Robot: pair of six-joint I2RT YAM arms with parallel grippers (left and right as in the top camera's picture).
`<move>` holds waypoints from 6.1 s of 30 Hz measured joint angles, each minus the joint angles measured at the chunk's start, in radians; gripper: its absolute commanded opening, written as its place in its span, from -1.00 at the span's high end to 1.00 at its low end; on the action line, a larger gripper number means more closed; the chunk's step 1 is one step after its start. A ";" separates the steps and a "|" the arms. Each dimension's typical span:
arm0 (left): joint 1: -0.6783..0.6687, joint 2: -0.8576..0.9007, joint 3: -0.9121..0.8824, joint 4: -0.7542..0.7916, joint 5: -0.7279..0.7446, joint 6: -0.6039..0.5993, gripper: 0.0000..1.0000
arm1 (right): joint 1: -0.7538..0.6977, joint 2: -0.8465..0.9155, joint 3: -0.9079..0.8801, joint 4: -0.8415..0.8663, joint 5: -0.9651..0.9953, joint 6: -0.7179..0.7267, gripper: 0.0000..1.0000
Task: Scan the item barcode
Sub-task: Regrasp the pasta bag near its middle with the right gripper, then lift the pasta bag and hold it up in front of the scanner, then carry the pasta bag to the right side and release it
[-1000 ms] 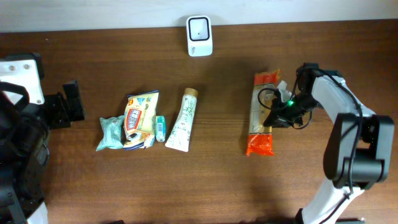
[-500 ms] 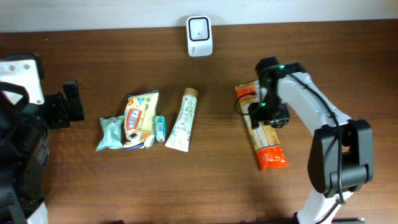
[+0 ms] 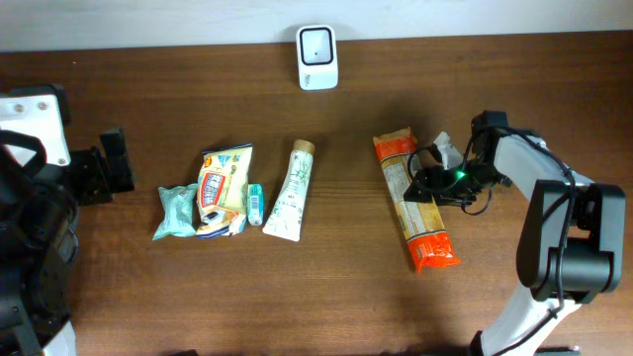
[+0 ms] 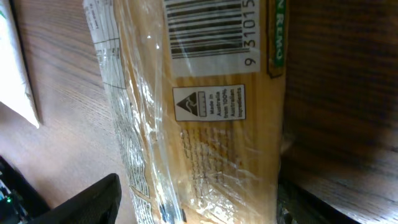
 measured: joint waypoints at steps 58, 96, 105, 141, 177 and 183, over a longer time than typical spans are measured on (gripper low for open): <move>0.000 0.000 0.000 0.000 0.000 0.000 -0.98 | 0.446 -0.023 0.302 -0.271 0.487 0.308 -0.97; 0.000 0.000 0.000 0.000 0.000 0.000 -0.98 | 0.315 0.013 0.238 -0.261 -0.274 -0.140 0.92; 0.000 0.000 0.000 0.000 0.000 0.000 -0.99 | 0.262 -0.013 0.423 -0.415 -0.495 -0.173 0.92; 0.000 0.000 0.000 0.000 0.000 0.000 -0.98 | 0.571 0.470 0.563 1.172 1.398 -0.721 0.92; 0.000 0.000 0.000 0.000 0.000 0.000 -0.98 | -0.024 0.039 0.337 -0.193 0.648 0.076 -0.21; 0.000 0.000 0.000 0.000 0.000 0.000 -0.98 | -0.019 0.031 0.580 -0.339 0.187 0.095 -0.46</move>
